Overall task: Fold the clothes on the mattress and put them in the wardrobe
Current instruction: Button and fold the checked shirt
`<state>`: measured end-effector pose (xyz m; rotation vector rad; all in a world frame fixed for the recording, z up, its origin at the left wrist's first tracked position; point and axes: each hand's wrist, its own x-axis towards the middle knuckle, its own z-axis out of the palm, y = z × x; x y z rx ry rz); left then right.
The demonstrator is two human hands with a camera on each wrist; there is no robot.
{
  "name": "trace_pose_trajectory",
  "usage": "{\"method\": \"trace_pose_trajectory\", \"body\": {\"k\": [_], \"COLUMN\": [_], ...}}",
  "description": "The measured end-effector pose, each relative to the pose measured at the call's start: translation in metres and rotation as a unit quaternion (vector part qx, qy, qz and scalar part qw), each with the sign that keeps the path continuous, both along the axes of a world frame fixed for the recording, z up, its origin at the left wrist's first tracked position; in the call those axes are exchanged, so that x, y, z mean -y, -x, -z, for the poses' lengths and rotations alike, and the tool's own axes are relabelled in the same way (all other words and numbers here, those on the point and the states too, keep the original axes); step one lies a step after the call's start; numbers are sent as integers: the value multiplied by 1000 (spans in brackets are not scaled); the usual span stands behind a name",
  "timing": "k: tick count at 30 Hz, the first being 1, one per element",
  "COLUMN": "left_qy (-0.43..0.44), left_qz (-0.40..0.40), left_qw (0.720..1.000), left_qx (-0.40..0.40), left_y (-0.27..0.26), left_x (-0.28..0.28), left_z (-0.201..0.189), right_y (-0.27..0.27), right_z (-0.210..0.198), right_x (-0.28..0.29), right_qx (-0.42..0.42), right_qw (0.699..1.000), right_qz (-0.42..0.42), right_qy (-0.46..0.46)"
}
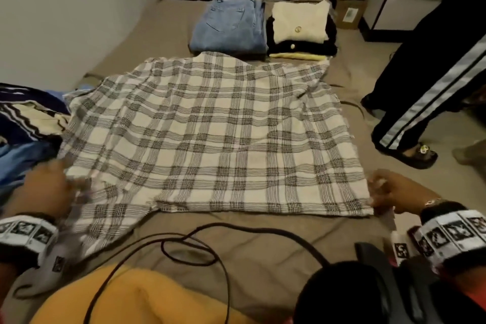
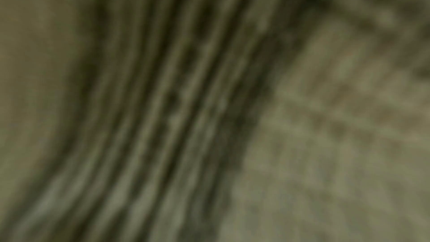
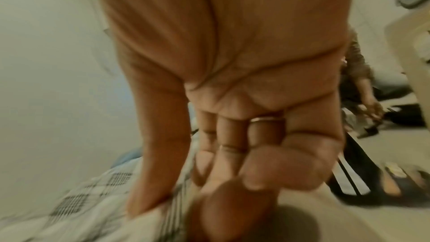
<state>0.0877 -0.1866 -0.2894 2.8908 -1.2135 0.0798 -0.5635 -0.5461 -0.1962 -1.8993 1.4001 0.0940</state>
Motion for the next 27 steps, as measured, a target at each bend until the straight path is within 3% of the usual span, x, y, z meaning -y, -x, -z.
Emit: {"method": "trace_pose_trajectory", "body": {"k": [1,2,4,5,7,8,11,14,16,18,20,21,24,27], "left_qy": [41,62,34,-35,-156,-214,-257,-297,-307,-205,-69,-45,-66,-105], "left_qz": [59,147,298,324,324,292,214,206,198,165,143,141,159,104], "left_qw": [997,987,953,942,928,927,935,919,904,918,958,972,980,984], "left_qx": [38,20,-42,-74,-96,-101,-121,-154,-224,-296,-237,-183,-97,-102], "left_y": [70,114,171,171,174,171,167,172,175,160,130,115,89,57], "left_x": [29,41,53,52,48,42,27,18,22,30,43,51,88,112], "left_z": [-52,-78,-105,-100,-88,-81,-77,-80,-86,-97,-108,-111,-109,-89], "right_y": [-5,-12,-35,-45,-58,-59,-59,-51,-44,-52,-83,-101,-152,-151], "right_z": [-8,-15,-25,-24,-9,-4,2,12,28,34,9,-3,-8,22], "right_x": [0,-3,-16,-23,-33,-34,-29,-27,-14,20,37,43,53,73], "right_qx": [-61,-103,-133,-150,-233,-270,-333,-321,-332,-309,-257,-235,-203,-255], "right_qw": [994,977,934,902,826,802,772,765,764,791,840,859,876,883], "right_qz": [-21,-71,-221,-312,-446,-469,-493,-532,-540,-519,-467,-438,-389,-359], "right_qy": [85,173,247,258,253,253,225,168,119,95,101,126,202,162]}}
